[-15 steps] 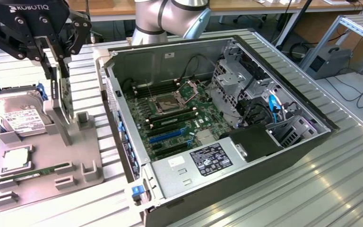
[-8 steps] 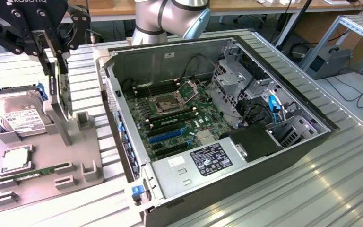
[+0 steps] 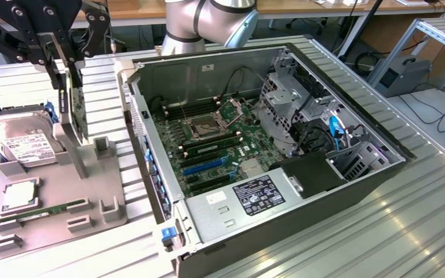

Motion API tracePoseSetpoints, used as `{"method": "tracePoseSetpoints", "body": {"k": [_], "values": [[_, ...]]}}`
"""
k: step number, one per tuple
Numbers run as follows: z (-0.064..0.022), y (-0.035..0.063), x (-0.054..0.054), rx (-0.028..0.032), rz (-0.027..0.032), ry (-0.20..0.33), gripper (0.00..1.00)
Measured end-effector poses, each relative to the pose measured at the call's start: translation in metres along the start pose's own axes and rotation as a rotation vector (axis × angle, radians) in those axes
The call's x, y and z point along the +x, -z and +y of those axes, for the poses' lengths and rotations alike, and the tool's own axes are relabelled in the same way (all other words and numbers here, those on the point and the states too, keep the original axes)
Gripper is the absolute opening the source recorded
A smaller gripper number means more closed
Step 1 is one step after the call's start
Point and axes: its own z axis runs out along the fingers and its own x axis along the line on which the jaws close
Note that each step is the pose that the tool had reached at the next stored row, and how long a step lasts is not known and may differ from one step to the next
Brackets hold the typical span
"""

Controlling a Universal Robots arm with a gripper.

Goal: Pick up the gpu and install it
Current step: 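Pick up the gpu and move the gpu toward the slot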

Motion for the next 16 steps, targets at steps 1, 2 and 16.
{"method": "tracePoseSetpoints", "body": {"k": [1, 2, 16], "values": [[0.0, 0.0, 0.0, 0.0, 0.0, 0.0, 0.27], [0.0, 0.0, 0.0, 0.0, 0.0, 0.0, 0.27], [0.0006, -0.0002, -0.0078, 0.0, 0.0001, 0.0, 0.27]]}}
